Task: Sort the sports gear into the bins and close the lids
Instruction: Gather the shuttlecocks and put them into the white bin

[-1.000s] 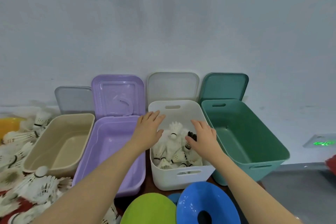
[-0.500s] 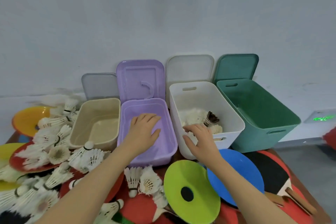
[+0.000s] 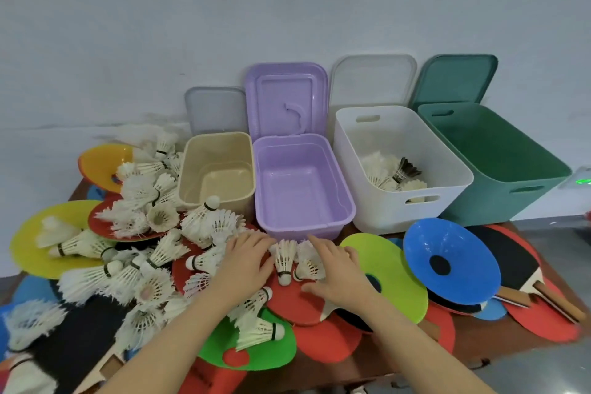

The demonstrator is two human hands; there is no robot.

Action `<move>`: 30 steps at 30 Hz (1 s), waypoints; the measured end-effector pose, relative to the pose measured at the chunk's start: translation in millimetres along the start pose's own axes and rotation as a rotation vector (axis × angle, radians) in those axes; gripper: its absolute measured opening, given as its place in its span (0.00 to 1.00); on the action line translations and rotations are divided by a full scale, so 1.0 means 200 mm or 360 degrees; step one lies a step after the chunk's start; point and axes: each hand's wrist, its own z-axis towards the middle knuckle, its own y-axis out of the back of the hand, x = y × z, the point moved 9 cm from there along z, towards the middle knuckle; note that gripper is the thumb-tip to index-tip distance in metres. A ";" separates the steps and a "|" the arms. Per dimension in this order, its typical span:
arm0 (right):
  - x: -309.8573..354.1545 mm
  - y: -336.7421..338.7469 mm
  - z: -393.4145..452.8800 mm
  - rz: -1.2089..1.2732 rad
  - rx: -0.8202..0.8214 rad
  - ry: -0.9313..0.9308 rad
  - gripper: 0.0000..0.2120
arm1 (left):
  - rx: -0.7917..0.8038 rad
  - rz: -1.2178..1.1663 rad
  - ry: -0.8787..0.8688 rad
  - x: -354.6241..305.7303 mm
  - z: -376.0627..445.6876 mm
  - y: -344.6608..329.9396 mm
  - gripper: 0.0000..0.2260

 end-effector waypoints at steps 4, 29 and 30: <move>0.02 0.03 -0.01 -0.0014 -0.0263 -0.0034 0.30 | 0.0013 0.0014 -0.0060 0.07 -0.12 -0.02 0.27; 0.03 0.44 -0.23 0.0313 -0.0806 -0.0042 0.27 | -0.0568 0.0069 -0.0435 -0.13 -0.07 0.22 0.15; 0.00 0.49 -0.21 0.0301 -0.0831 -0.0055 0.27 | -0.0599 0.0062 -0.0449 -0.16 -0.01 0.24 0.14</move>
